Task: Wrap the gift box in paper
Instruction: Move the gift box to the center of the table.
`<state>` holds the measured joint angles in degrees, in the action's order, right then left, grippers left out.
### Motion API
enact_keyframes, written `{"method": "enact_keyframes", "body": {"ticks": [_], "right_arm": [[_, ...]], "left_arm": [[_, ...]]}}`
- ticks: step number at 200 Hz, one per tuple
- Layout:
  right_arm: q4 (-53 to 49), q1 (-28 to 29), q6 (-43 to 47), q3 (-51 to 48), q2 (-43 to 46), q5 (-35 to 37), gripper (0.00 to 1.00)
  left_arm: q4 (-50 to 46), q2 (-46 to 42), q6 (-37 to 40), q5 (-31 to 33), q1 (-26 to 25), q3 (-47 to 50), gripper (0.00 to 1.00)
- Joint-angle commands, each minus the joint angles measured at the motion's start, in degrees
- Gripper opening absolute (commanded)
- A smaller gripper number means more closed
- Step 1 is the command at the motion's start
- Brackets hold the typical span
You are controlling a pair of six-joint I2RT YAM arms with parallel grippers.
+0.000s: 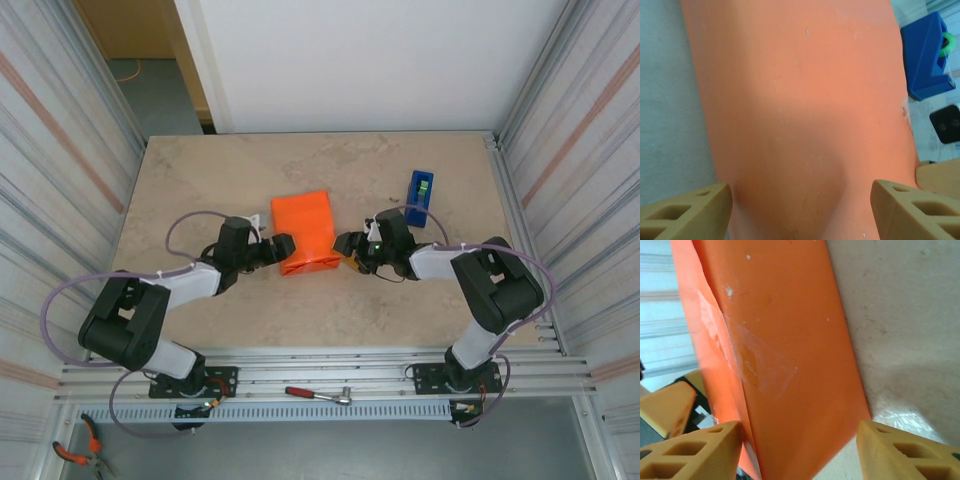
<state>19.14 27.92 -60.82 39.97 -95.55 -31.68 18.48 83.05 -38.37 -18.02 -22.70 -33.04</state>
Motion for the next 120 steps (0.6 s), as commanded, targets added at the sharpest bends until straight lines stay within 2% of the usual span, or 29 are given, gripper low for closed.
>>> {"method": "enact_keyframes", "body": {"ticks": [1, 45, 80, 120], "right_arm": [[-8.2, -2.0, 4.2, 4.4, 3.0, -0.6, 0.68], [-12.5, -5.5, 7.3, 11.7, 0.8, -2.3, 0.70], [-12.2, -5.5, 7.7, 16.4, -4.0, -4.3, 0.68], [-11.3, -4.2, 7.5, 18.8, -7.7, -5.3, 0.66]], "left_arm": [[-4.0, -2.3, 2.9, 0.3, 3.6, -5.6, 0.76], [-9.7, 5.2, 3.6, -2.5, 9.2, -17.5, 0.77], [-15.3, 13.6, 4.3, -4.0, 9.5, -27.3, 0.76], [-19.4, 20.5, 4.3, -4.0, 9.5, -32.7, 0.75]]}}
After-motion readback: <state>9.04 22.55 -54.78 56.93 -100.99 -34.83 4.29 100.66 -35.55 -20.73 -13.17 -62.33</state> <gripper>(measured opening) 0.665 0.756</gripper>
